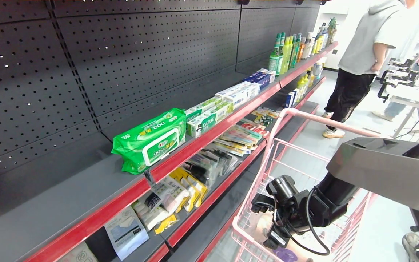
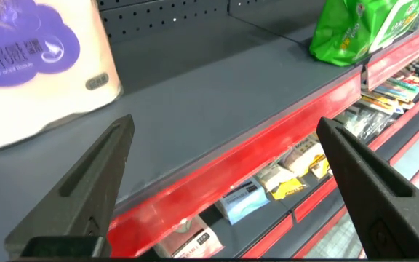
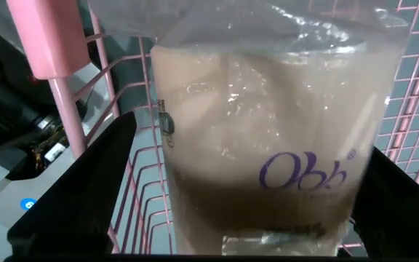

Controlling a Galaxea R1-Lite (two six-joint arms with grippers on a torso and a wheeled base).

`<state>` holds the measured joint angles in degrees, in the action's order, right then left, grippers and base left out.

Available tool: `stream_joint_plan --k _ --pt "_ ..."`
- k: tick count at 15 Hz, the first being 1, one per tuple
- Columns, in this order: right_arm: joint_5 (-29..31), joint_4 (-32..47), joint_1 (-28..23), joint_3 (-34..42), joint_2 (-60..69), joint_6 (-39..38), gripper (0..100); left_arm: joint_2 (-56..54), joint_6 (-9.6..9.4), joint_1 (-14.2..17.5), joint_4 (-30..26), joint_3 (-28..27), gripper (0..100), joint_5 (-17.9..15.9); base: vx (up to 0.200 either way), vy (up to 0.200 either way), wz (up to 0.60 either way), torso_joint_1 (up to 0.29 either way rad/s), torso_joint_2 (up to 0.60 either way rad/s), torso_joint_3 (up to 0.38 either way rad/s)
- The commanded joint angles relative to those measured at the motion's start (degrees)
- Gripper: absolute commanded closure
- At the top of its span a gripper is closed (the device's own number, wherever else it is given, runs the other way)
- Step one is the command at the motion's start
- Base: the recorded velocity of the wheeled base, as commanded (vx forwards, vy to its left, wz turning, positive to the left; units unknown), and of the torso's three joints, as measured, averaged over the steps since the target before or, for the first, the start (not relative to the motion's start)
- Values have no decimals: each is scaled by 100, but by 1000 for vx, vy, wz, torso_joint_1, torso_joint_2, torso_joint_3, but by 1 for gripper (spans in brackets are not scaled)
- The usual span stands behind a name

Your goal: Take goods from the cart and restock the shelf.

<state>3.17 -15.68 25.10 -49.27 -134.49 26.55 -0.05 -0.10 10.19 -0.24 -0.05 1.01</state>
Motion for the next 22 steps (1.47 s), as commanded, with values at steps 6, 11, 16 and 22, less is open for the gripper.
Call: stream_joint_plan --k 6,11,16,22 --pt "-1 -6 4 -12 1 -1 0 5 1 9 -2 -4 0 4 0 0 0 -32 77 44" --pt "-36 -32 -32 67 -7 26 100 5 1 0 -2 -4 0 4 0 0 0 0 0 0" --pt "-88 -199 -32 120 -7 8 100 5 1 0 -2 5 0 4 0 0 0 0 0 0" --pt "-229 838 -366 -645 1126 69 100 5 1 0 -2 5 0 4 0 0 0 0 0 0"
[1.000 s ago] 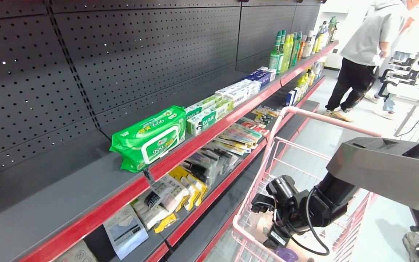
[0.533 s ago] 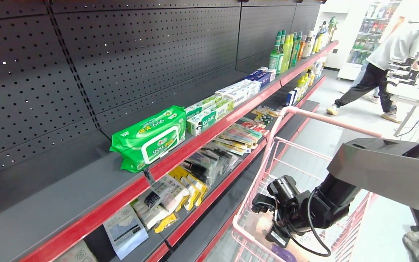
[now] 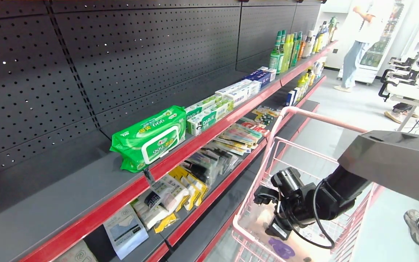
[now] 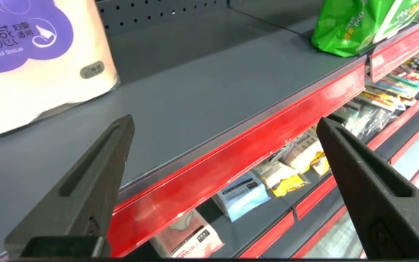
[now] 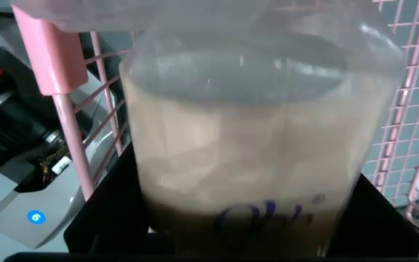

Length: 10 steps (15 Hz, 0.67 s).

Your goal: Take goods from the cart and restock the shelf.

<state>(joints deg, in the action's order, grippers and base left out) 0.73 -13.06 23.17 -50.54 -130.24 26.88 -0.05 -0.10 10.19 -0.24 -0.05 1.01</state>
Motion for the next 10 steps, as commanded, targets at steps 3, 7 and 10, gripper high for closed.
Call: stream_joint_plan --k 3,7,10 --pt "15 2237 -454 -1327 1572 -43 100 5 1 0 -2 5 0 4 0 0 0 0 0 0" --pt "173 2325 -621 -1274 2565 -34 100 5 1 0 -2 5 0 4 0 0 0 0 0 0" --pt "340 2325 -700 -1265 3330 -43 100 5 1 0 -2 -4 0 4 0 0 0 0 0 0"
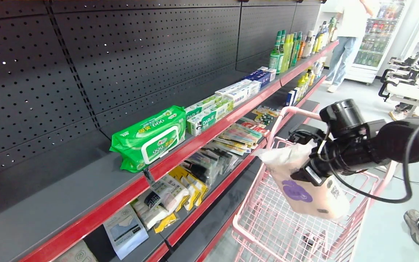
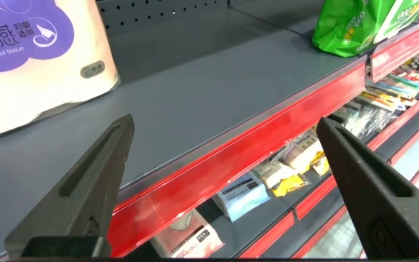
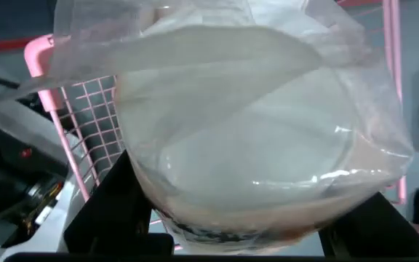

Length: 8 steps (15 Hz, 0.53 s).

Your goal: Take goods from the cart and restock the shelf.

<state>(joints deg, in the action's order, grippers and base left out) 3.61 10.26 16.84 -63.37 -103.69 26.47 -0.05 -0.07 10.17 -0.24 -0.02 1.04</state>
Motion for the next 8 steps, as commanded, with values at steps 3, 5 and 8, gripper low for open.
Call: stream_joint_plan --k 3,5,8 --pt "52 222 -40 123 1774 -238 100 5 -1 3 -2 -6 0 2 0 0 0 0 0 0" --pt "61 222 -22 448 2477 -432 100 5 -1 3 -2 -6 0 2 0 0 0 0 0 0" --pt "61 222 -268 808 3224 -432 100 5 -1 3 -2 2 0 2 0 0 0 0 0 0"
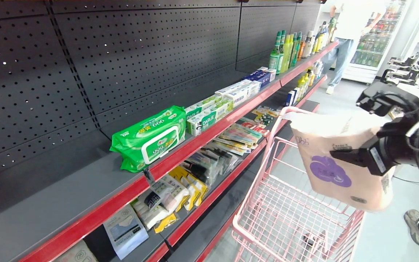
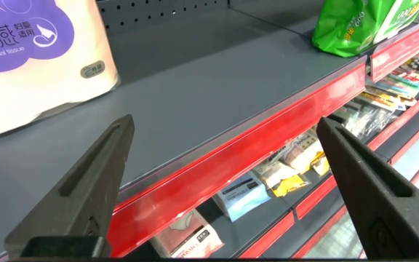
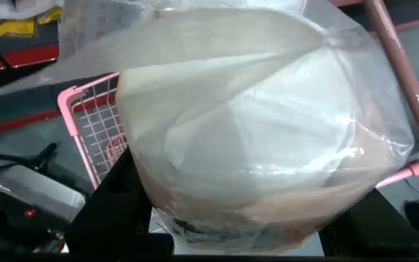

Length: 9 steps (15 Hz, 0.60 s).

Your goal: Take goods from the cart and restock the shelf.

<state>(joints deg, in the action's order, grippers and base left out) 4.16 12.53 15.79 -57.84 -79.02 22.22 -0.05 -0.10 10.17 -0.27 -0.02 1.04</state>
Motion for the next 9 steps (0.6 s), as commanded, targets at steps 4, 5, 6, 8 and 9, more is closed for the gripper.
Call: stream_joint_plan --k 4,5,6,8,9 --pt "-91 -93 -208 265 1055 -60 100 5 1 3 0 2 0 2 0 0 0 0 0 0" --pt "-214 -137 -181 326 1143 -359 100 5 1 3 0 2 0 2 0 0 0 0 0 0" --pt "-451 -137 -172 265 1293 -834 100 5 1 12 0 2 0 2 0 0 0 0 0 0" --pt "-521 -137 -295 397 1486 -939 100 5 1 3 0 -6 0 2 0 0 0 0 0 0" --pt "-609 -146 -366 537 1635 -983 100 5 1 3 0 -6 0 2 0 0 0 0 0 0"
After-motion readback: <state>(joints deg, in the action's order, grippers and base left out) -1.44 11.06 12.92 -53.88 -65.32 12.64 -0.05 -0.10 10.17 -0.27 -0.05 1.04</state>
